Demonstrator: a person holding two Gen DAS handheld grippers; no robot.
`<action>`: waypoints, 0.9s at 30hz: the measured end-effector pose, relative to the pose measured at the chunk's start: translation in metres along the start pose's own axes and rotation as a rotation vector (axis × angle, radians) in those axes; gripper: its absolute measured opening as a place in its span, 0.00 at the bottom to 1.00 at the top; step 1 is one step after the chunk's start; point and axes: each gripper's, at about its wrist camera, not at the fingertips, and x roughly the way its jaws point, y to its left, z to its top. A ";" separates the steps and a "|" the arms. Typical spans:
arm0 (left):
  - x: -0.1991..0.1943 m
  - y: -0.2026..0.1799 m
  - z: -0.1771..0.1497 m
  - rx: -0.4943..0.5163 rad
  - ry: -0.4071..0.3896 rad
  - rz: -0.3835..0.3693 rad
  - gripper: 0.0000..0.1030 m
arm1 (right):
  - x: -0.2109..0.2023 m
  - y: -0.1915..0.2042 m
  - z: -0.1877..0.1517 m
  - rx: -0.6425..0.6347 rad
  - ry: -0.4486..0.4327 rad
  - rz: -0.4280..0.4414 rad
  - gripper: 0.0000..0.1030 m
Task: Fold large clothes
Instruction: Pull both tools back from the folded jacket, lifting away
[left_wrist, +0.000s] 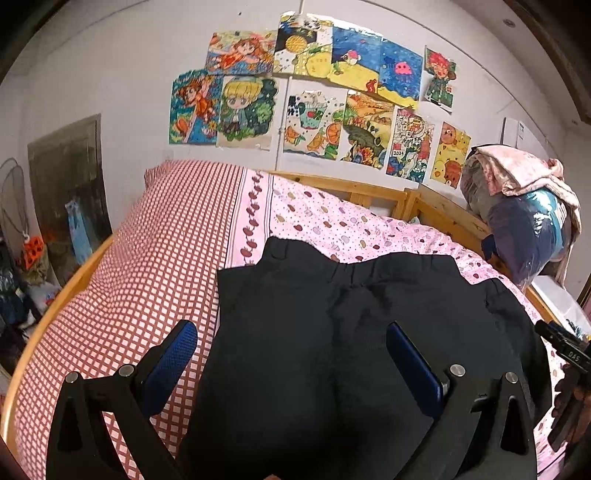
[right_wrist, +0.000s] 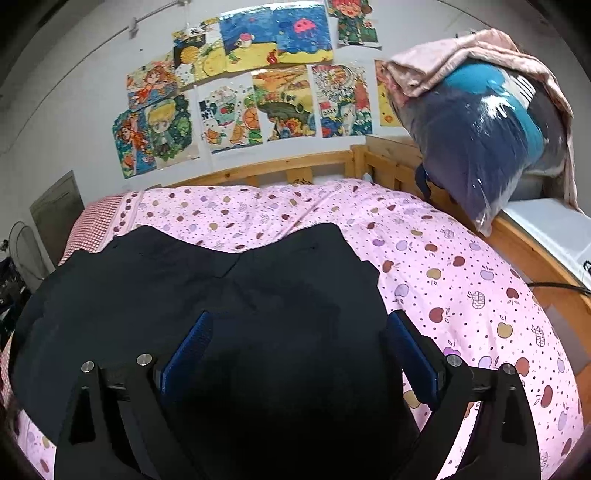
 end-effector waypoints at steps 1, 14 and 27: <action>-0.004 -0.002 0.000 0.008 -0.013 0.001 1.00 | -0.003 0.001 0.000 -0.004 -0.005 0.004 0.96; -0.048 -0.031 -0.001 0.079 -0.139 -0.068 1.00 | -0.040 0.016 -0.005 -0.031 -0.063 0.053 0.98; -0.071 -0.055 -0.008 0.153 -0.149 -0.114 1.00 | -0.079 0.035 -0.012 -0.094 -0.104 0.079 0.98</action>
